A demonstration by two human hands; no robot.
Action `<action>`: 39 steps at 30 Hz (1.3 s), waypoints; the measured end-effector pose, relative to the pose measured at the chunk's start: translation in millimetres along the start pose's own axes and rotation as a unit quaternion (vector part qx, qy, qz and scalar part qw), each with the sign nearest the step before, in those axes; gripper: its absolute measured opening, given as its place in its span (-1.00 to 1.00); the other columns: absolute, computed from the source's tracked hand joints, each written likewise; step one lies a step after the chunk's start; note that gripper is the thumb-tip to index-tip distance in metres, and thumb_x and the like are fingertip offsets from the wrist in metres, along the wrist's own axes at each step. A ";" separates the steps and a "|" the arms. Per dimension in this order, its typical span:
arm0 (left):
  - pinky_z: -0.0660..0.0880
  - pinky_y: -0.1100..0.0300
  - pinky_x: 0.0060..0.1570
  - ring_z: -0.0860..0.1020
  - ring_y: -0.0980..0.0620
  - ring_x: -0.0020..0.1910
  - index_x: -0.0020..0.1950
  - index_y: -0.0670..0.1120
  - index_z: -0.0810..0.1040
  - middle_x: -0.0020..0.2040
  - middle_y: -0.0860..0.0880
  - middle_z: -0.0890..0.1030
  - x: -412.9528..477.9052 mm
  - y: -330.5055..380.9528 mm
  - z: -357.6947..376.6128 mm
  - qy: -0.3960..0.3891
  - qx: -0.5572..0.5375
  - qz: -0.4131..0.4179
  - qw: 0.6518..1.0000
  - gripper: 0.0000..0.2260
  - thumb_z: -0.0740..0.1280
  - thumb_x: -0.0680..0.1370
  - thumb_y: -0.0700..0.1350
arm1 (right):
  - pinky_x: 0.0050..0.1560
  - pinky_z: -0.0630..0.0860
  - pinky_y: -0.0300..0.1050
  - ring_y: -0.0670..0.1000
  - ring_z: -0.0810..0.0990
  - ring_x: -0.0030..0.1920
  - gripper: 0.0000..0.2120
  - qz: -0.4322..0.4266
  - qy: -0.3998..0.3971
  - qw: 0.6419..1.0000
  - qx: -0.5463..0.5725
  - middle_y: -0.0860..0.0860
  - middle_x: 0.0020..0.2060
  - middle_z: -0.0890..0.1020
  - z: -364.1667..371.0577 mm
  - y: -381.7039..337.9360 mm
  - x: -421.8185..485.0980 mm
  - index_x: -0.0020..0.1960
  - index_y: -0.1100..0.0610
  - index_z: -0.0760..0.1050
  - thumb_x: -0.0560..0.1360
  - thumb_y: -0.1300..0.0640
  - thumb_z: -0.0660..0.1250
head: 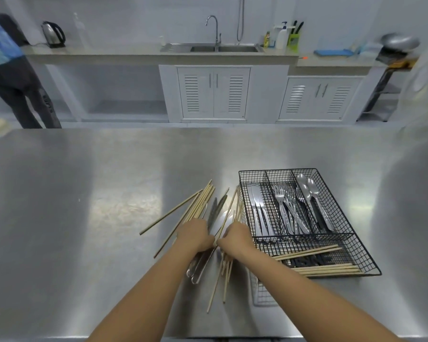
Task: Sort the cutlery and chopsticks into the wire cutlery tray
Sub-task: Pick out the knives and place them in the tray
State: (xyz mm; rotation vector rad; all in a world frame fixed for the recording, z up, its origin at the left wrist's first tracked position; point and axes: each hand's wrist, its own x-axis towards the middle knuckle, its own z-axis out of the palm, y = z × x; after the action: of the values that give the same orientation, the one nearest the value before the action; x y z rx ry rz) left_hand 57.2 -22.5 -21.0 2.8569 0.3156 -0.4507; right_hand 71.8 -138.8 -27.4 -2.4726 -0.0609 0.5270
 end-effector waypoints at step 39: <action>0.46 0.19 -0.38 0.43 0.04 -0.40 -0.32 -0.11 0.46 -0.38 -0.03 0.43 -16.5 -34.6 -13.8 -0.028 -0.354 -0.125 0.926 -0.79 0.47 0.40 -0.15 | -0.48 0.57 -0.15 0.10 0.63 -0.47 -0.65 0.118 -0.128 0.950 0.260 0.25 -0.23 0.64 -30.7 -12.7 -19.8 0.20 0.37 0.36 0.59 0.09 0.18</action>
State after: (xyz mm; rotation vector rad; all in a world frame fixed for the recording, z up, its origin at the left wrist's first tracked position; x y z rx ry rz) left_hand 37.2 11.0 -9.5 2.1011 0.6792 -0.3637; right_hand 66.4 -148.6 9.6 -1.8953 0.2443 0.8436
